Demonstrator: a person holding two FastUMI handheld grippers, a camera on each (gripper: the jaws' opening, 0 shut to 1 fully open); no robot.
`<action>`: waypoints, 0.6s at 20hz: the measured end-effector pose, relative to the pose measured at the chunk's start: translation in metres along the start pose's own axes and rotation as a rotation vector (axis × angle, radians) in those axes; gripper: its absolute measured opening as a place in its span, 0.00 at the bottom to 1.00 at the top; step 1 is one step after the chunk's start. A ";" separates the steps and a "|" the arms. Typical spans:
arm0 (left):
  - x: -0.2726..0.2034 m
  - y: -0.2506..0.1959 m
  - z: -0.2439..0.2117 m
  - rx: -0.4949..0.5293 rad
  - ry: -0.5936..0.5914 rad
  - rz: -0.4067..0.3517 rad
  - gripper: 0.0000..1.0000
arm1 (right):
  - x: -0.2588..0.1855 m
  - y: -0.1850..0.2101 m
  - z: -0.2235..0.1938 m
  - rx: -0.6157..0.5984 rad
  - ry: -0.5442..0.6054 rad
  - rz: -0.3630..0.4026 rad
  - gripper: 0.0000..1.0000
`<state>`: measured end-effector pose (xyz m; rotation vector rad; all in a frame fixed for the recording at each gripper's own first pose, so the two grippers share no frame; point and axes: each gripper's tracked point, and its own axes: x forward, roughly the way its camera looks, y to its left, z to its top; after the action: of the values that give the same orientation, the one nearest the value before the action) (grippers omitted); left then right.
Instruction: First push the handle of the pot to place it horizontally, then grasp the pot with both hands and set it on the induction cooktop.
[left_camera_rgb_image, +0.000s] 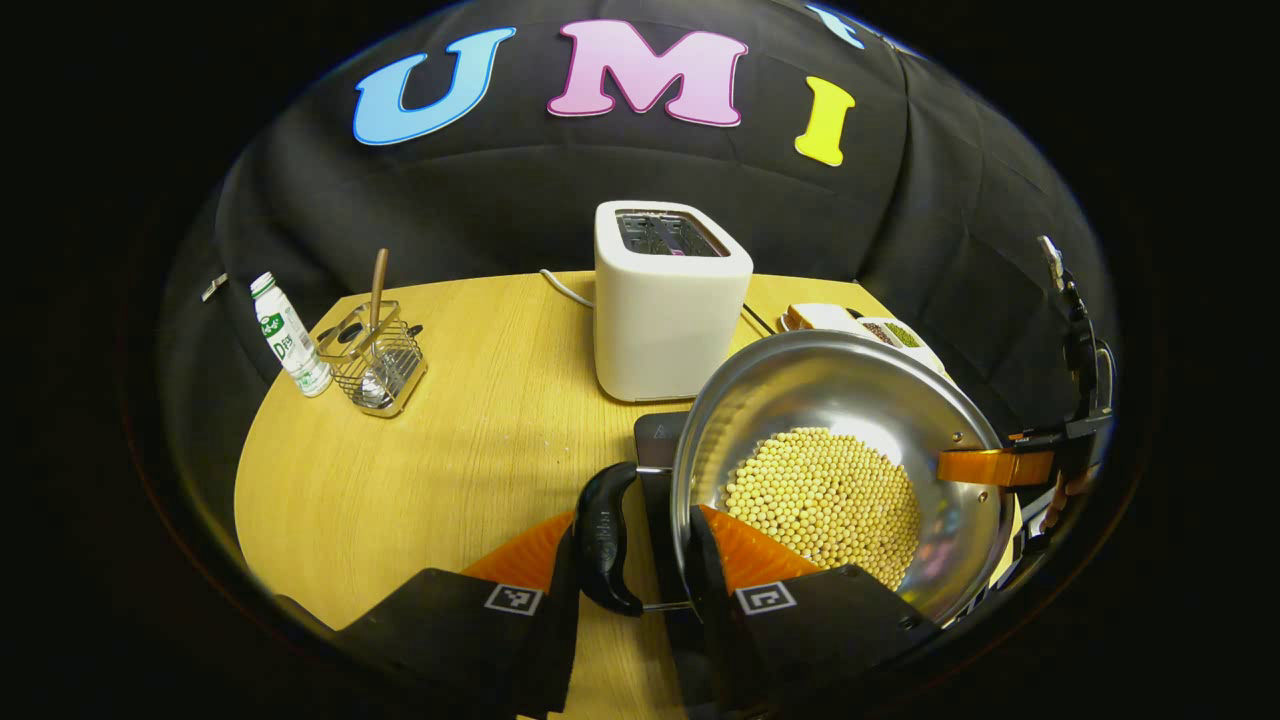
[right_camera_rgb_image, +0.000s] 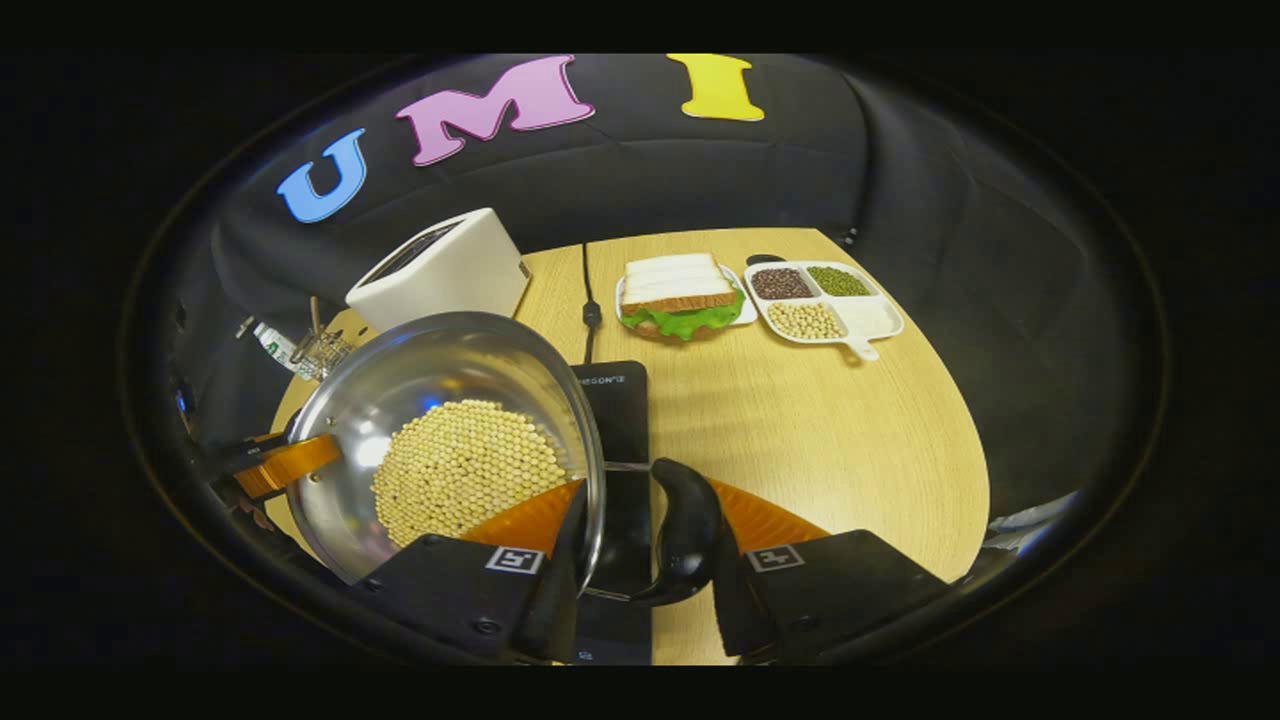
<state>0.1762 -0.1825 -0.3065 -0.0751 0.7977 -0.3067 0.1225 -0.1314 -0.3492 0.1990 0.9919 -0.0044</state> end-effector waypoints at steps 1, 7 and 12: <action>0.000 0.000 -0.001 -0.001 0.000 0.000 0.56 | 0.000 0.001 0.000 0.003 0.002 0.001 0.58; 0.002 0.001 -0.002 0.009 0.013 0.011 0.61 | 0.000 0.004 -0.002 0.000 0.010 0.018 0.64; 0.001 -0.005 0.000 0.025 0.009 0.015 0.96 | -0.004 0.000 0.002 0.011 -0.016 -0.008 0.99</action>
<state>0.1752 -0.1879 -0.3065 -0.0438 0.8028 -0.3030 0.1222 -0.1322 -0.3446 0.2046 0.9772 -0.0181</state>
